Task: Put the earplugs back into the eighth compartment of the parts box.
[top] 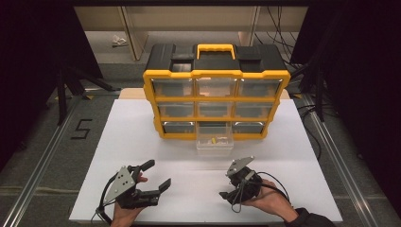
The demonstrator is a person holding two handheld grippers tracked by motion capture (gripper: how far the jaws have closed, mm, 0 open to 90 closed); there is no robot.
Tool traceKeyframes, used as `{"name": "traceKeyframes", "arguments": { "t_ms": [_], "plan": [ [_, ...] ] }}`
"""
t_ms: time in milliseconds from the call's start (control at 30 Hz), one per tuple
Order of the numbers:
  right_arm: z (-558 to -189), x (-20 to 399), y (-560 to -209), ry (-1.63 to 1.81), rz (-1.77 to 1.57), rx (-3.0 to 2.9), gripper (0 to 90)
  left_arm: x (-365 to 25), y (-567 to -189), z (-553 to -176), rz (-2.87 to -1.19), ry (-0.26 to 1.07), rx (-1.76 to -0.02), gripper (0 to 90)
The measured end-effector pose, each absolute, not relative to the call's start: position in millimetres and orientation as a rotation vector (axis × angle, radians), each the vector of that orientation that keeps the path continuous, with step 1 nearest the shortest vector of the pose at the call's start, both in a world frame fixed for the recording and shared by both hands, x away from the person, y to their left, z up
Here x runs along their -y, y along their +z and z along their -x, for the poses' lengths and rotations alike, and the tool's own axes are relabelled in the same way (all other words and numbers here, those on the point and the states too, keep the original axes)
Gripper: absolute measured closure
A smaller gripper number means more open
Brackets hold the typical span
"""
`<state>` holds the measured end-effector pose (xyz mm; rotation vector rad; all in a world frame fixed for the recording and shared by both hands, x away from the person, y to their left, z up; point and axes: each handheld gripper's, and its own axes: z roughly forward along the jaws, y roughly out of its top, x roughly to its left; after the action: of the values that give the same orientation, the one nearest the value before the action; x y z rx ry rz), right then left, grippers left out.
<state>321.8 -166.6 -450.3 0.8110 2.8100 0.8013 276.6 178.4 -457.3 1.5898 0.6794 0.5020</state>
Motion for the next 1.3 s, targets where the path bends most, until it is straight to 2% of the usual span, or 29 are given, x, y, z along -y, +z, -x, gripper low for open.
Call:
{"name": "traceKeyframes", "arguments": {
  "t_ms": [100,133,500,700,733,800,867,1300],
  "plan": [
    [-321.1,166.1,-453.4,0.783,-0.800,-2.823,37.2,-178.4,-457.3,-276.7,-1.591,0.503,-0.679,16.4],
    [-320.4,165.1,-456.9,0.756,-0.780,-2.837,41.0,-178.2,-457.3,-276.7,-1.591,0.503,-0.678,16.4],
    [-317.7,162.3,-465.4,0.686,-0.761,-2.899,59.3,-178.4,-457.2,-276.4,-1.591,0.504,-0.678,16.4],
    [-319.1,163.8,-466.6,0.681,-0.754,-2.915,66.4,-178.1,-457.3,-276.6,-1.592,0.504,-0.677,16.4],
    [-318.3,163.7,-466.6,0.675,-0.743,-2.915,71.1,-178.2,-457.2,-276.5,-1.593,0.504,-0.678,16.4],
    [-317.9,163.4,-466.5,0.671,-0.743,-2.915,72.4,-178.2,-457.2,-276.5,-1.594,0.504,-0.678,16.4],
    [-316.7,162.4,-466.3,0.668,-0.708,-2.931,79.4,-178.1,-457.3,-276.5,-1.593,0.504,-0.677,16.4],
    [-316.8,166.9,-450.0,0.779,-0.699,-2.847,81.5,-178.0,-457.5,-276.7,-1.593,0.503,-0.678,16.4]
  ]
}}
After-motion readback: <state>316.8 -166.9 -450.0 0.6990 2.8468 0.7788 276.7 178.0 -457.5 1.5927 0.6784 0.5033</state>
